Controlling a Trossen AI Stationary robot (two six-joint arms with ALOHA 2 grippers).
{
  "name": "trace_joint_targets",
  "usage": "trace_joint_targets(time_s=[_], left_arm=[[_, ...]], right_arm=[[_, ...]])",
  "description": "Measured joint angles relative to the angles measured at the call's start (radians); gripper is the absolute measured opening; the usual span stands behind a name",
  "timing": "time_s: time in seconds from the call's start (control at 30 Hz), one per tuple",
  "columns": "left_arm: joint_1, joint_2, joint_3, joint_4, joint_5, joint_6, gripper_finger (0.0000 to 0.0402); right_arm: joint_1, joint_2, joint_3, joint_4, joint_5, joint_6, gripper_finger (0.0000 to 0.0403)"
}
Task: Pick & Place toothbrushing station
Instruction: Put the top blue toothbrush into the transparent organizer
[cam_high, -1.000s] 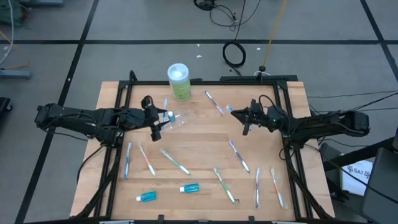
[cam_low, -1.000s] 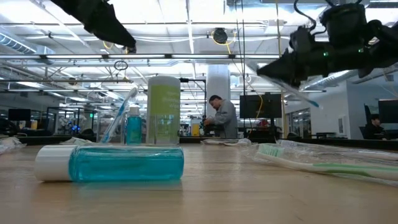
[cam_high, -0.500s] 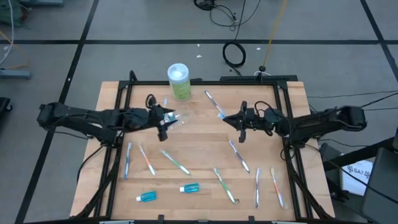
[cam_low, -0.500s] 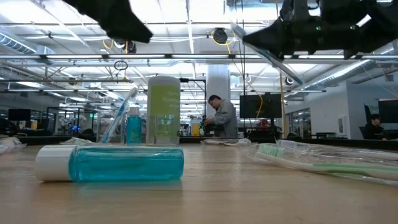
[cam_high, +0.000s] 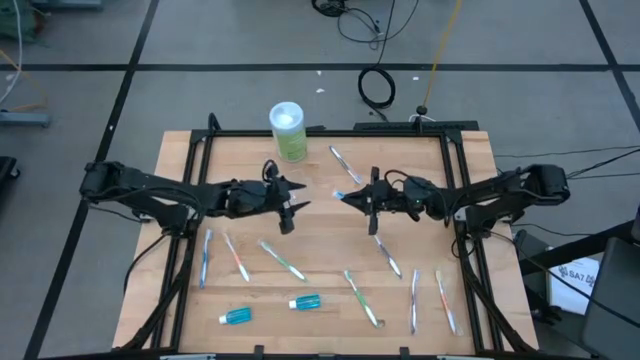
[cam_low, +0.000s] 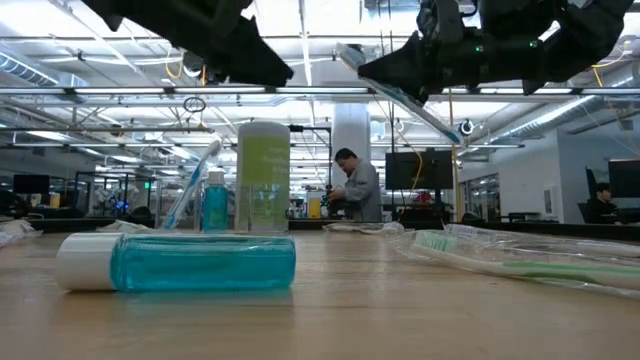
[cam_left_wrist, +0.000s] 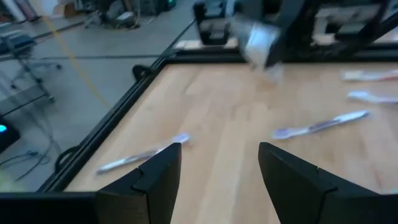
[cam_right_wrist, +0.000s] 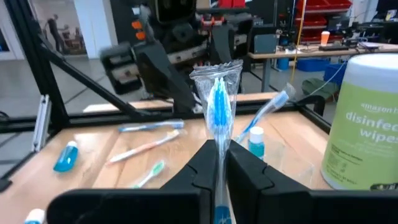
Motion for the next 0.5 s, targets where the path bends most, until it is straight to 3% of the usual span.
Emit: trace_joint_targets(time_s=[0.23, 0.5], left_arm=[[0.015, 0.031, 0.000, 0.139, 0.164, -0.005, 0.0218], [0.037, 0.030, 0.000, 0.176, 0.174, -0.076, 0.0218]], right_arm=[[-0.011, 0.019, 0.009, -0.003, -0.002, -0.012, 0.0017], [0.015, 0.036, 0.070, -0.050, -0.002, -0.021, 0.0018]])
